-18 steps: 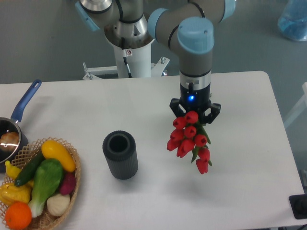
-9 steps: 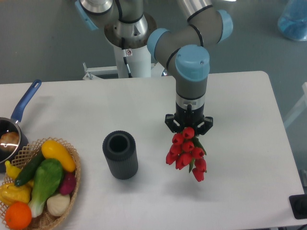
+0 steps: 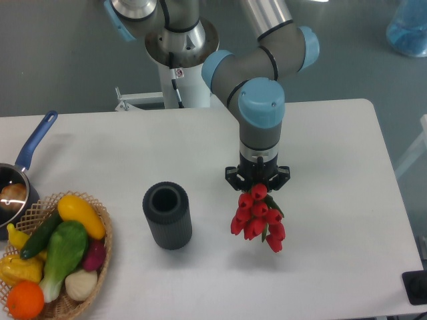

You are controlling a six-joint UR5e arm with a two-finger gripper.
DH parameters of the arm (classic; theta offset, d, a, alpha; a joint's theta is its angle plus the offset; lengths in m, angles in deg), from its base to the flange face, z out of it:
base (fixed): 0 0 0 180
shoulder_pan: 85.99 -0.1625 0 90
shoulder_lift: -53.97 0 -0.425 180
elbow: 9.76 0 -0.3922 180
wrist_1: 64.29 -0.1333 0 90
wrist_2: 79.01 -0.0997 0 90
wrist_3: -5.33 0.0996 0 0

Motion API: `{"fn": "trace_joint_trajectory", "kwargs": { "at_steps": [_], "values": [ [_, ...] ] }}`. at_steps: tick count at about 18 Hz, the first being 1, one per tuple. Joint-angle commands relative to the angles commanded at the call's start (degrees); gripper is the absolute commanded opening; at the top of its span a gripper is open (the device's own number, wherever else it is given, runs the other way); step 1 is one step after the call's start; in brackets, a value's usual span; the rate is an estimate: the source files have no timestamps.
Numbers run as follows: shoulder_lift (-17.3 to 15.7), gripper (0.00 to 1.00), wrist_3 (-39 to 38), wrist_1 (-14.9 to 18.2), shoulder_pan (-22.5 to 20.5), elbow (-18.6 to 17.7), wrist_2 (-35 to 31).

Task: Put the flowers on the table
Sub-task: 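Lower the held tulips toward the table beside the black vase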

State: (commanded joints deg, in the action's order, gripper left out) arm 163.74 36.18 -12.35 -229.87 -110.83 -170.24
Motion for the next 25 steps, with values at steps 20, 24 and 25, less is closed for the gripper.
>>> {"fn": "trace_joint_trajectory", "kwargs": {
  "at_steps": [20, 24, 25],
  "values": [
    [4.5, 0.41, -8.8, -1.0, 2.5, -0.4, -0.4],
    [5.2, 0.41, -10.4, -1.0, 2.8, -0.4, -0.4],
    [5.5, 0.41, -10.4, -1.0, 3.1, -0.3, -0.4]
  ]
}}
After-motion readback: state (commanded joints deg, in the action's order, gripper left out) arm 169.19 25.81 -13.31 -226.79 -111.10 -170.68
